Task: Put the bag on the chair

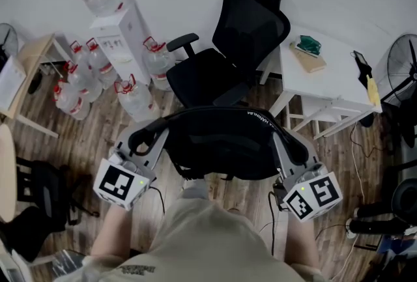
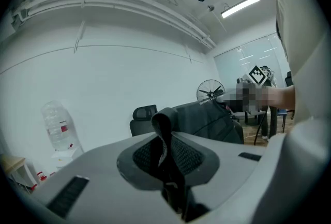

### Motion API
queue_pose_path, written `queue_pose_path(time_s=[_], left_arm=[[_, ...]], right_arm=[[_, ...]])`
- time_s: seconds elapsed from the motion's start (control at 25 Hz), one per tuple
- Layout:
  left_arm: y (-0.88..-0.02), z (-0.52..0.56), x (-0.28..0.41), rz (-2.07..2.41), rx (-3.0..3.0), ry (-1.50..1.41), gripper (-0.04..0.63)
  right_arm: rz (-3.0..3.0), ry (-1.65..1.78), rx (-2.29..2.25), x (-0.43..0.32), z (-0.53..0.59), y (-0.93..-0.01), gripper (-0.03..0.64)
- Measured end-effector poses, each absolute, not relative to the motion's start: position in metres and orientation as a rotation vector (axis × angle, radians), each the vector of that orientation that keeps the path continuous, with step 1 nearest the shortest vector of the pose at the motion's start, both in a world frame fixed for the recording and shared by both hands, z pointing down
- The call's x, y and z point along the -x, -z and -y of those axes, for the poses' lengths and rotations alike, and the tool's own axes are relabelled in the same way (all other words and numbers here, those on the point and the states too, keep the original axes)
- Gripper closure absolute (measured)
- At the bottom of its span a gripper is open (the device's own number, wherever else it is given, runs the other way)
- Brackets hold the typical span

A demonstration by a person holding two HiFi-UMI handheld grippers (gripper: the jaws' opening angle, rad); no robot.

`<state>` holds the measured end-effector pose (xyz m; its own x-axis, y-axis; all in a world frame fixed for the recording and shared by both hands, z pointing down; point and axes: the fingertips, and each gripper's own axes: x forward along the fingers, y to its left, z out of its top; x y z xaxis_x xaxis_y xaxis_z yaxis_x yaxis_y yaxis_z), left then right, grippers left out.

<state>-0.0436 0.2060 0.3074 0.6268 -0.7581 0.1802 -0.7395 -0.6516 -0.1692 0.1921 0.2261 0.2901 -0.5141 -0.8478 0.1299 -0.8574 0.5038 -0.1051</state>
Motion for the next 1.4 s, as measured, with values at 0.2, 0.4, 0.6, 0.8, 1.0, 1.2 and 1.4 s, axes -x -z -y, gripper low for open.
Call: queue_pose_path(time_s=[0.2,0.4,0.6,0.8,1.0,1.2,1.4], left_arm=[[-0.311,-0.131,0.056,-1.261,2.791,0.374,0.531],[-0.312,-0.047,0.072,-1.248,2.832,0.389,0.532],[-0.316,0.033,0.092,-1.227,2.858,0.411,0.532],[-0.316,0.102,0.112,-1.216,2.854,0.408,0.532],[-0.316,0.149,0.128,-1.2,2.818,0.434,0.534],[-0.32,0.18,0.136,-1.22,2.796,0.424,0.534],[-0.319,0.201,0.145,-1.251,2.815,0.394,0.534]], right_arm=[[2.64,-0.239,-1.52,-0.177,-0.15,-0.29,0.557],[2.613,-0.263,-1.524,-0.158,-0.067,-0.288,0.557],[2.594,-0.294,-1.534,-0.138,0.011,-0.292,0.557],[2.579,-0.303,-1.56,-0.116,0.079,-0.295,0.557],[2.558,-0.288,-1.569,-0.097,0.128,-0.294,0.557],[2.537,-0.293,-1.579,-0.088,0.158,-0.297,0.557],[2.541,-0.284,-1.577,-0.08,0.18,-0.293,0.557]])
